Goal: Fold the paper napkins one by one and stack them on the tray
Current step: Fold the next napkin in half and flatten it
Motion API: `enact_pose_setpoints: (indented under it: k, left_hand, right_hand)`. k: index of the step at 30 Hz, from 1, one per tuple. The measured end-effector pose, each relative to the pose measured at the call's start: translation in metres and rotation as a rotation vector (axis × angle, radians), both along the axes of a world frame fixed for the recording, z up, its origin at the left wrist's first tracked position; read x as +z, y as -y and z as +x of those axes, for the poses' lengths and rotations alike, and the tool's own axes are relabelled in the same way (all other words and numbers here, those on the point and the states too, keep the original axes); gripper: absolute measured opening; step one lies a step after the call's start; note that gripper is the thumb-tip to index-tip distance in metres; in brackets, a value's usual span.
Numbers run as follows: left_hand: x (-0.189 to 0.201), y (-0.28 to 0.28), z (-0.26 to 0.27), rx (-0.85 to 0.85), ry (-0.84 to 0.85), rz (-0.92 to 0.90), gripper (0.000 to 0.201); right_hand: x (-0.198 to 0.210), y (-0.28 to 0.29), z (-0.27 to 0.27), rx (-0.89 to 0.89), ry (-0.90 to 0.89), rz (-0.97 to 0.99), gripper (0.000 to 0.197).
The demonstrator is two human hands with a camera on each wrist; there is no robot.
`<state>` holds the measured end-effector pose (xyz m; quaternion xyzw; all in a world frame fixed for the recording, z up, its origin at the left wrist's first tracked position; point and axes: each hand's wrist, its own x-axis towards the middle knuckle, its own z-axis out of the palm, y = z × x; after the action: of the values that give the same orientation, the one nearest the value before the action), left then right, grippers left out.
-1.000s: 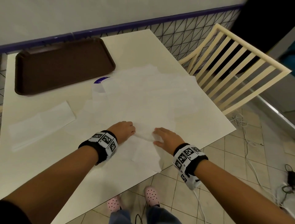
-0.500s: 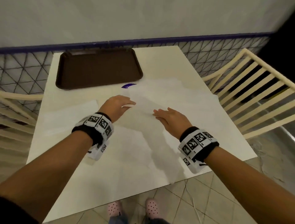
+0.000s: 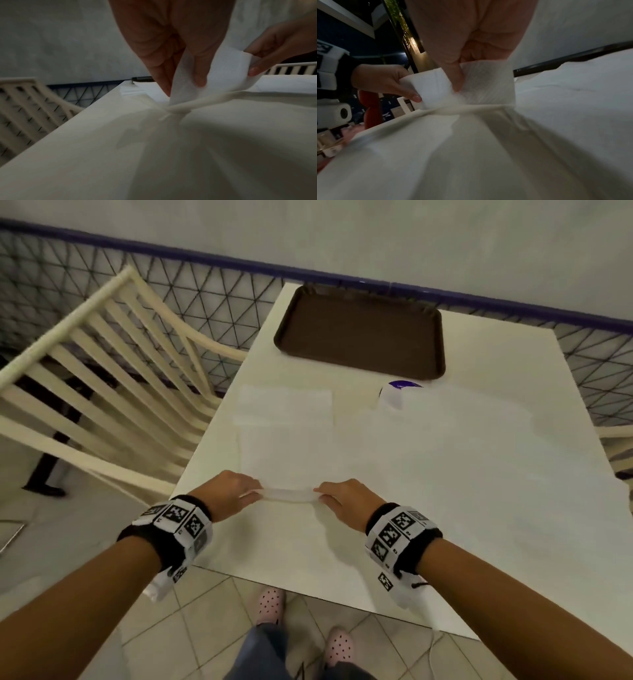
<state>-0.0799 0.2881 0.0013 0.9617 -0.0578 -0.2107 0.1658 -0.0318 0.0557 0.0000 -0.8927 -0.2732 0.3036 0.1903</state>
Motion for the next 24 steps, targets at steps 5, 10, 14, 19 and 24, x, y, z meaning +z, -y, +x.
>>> enact_pose_setpoints:
  k: [5,10,14,19,24]
  left_hand:
    - [-0.006,-0.021,-0.009,0.289,-0.123,-0.167,0.019]
    - [-0.011,-0.034,0.012,0.453,-0.223,-0.242,0.022]
    - [-0.024,-0.045,0.031,0.536,-0.339,-0.301,0.028]
    - [-0.034,-0.05,0.05,0.63,-0.439,-0.428,0.022]
    - [-0.035,-0.054,0.06,0.662,-0.449,-0.488,0.016]
  right_hand:
    - [-0.001,-0.014,0.006,0.002,-0.068,-0.003,0.028]
    - [0.002,-0.02,0.028,-0.072,-0.133,-0.016,0.028]
    - [0.0,-0.024,0.048,-0.194,-0.173,-0.024,0.019]
    - [-0.007,-0.026,0.067,-0.338,-0.201,0.032,0.033]
    - [-0.013,-0.04,0.077,-0.434,-0.186,0.076,0.04]
